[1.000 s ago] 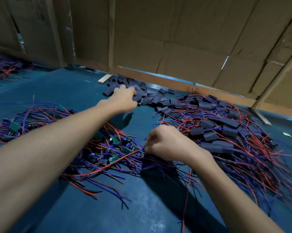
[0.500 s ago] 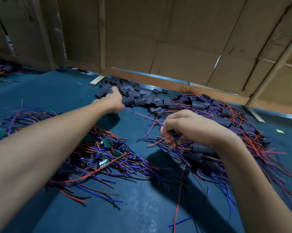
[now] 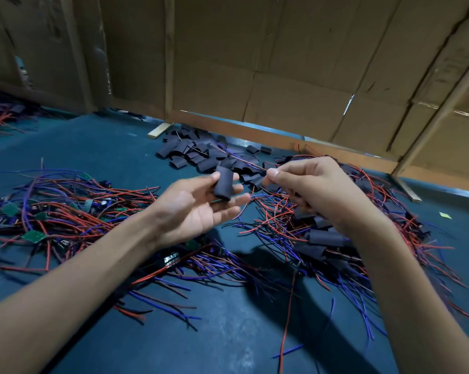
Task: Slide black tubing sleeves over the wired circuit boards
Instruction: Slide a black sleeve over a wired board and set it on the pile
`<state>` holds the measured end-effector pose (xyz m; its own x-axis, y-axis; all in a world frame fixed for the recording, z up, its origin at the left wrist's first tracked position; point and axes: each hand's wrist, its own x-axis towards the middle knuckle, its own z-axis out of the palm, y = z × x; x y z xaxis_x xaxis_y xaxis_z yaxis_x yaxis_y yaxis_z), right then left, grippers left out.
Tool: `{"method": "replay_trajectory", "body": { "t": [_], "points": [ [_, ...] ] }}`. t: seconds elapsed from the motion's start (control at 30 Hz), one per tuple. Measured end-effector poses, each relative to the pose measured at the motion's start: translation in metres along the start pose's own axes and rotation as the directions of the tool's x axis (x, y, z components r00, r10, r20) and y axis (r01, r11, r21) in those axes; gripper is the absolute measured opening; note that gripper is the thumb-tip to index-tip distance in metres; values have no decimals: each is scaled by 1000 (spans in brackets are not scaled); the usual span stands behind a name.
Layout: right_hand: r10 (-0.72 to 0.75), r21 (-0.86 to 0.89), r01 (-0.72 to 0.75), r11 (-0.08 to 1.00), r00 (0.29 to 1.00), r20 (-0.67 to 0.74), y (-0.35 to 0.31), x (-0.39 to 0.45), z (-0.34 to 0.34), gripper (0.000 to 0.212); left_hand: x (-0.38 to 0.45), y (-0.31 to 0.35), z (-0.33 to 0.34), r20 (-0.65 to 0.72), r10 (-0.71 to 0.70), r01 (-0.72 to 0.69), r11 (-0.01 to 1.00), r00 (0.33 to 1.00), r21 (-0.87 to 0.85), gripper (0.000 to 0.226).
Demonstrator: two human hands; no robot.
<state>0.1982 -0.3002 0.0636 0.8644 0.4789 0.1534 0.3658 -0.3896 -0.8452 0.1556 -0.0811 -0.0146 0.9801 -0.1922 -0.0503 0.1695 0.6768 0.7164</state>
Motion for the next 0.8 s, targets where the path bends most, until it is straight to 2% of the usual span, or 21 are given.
{"method": "replay_trajectory", "body": {
  "t": [0.07,0.1,0.13,0.17,0.2,0.27,0.33,0.4,0.47,0.7,0.8],
  "points": [
    [-158,-183,139,973,983,-94,1,-1,5,23,-2,-5,-4,-10,101,-102,992,995,-69,43],
    [-234,-256,194,947,963,-134,1,-1,7,21,-4,-6,-6,-7,144,-144,988,990,-50,41],
    [-287,-297,228,927,942,-173,1,-2,9,19,-6,-7,-9,-6,185,-184,982,983,46,39],
    [-326,-308,254,917,921,-213,1,-2,10,16,-9,-8,-12,-5,241,-235,947,970,219,35],
    [-357,-303,278,912,901,-246,0,-3,10,13,-12,-8,-14,4,320,-292,859,947,420,31],
    [-409,-295,326,898,866,-287,-2,-4,7,10,-16,-6,-16,48,499,-374,579,865,724,24],
    [-477,-336,376,864,825,-304,-4,-6,1,9,-18,-2,-17,102,621,-380,334,777,863,27],
    [-529,-392,403,827,792,-303,-7,-9,-4,9,-20,0,-18,132,667,-340,192,734,921,30],
    [-561,-434,416,799,776,-288,-10,-12,-7,9,-22,0,-20,140,670,-312,142,729,940,32],
    [-663,-622,421,660,716,-218,-11,-12,-2,13,-23,-2,-17,187,659,-334,104,729,937,40],
    [-664,-624,432,651,722,-193,-8,-11,3,14,-24,-4,-18,244,658,-330,8,712,944,43]
  ]
}}
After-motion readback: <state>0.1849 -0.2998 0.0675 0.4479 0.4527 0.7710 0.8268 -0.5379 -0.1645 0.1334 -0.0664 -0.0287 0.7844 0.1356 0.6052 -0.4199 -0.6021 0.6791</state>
